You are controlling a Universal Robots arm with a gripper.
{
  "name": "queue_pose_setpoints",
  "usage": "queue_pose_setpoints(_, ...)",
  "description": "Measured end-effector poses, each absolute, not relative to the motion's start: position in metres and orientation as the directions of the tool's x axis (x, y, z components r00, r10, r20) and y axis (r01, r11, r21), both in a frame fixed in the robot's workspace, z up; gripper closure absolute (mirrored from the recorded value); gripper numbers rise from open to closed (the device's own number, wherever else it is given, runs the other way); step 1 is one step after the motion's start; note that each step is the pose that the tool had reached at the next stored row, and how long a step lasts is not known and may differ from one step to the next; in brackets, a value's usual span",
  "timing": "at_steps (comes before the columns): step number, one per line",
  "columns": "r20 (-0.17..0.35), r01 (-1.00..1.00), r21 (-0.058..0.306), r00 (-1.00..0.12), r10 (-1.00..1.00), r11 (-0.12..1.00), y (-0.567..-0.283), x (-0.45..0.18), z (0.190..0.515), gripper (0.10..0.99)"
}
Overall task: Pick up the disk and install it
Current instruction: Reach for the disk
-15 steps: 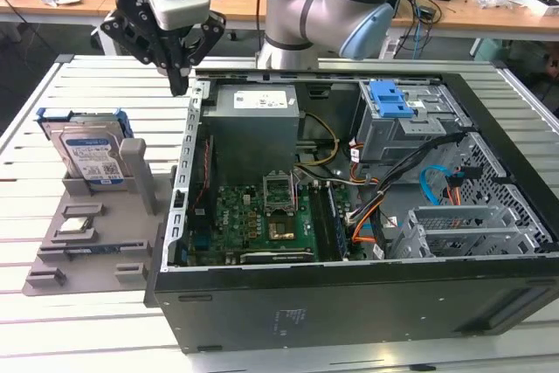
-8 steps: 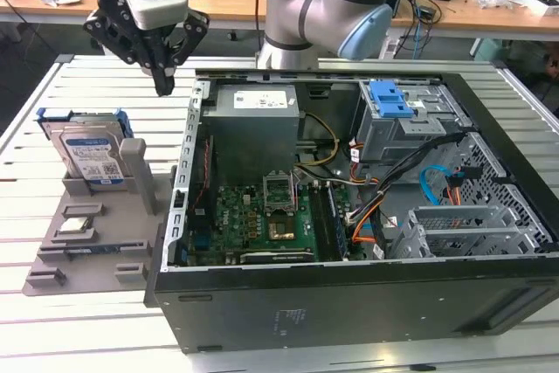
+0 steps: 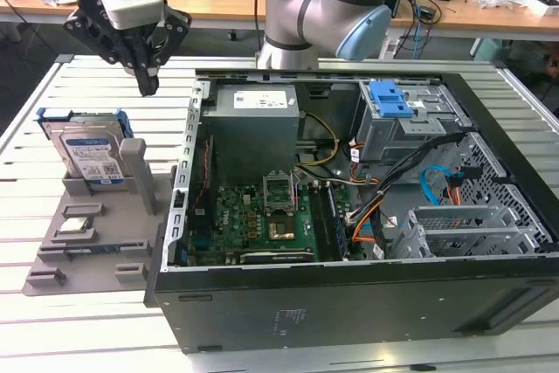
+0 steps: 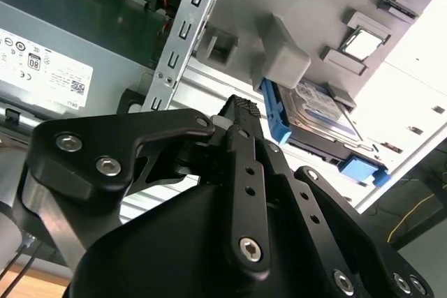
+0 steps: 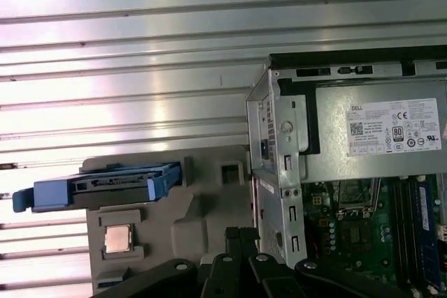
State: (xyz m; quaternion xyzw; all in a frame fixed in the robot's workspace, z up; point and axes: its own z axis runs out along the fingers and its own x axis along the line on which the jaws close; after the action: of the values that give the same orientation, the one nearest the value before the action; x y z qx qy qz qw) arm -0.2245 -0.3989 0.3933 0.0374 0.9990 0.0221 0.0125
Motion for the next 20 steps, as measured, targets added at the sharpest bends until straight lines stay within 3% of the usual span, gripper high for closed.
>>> queue_pose_setpoints(20,-0.023,0.074,0.045,-0.997,0.075,0.996,-0.399,-0.273,0.393,0.98)
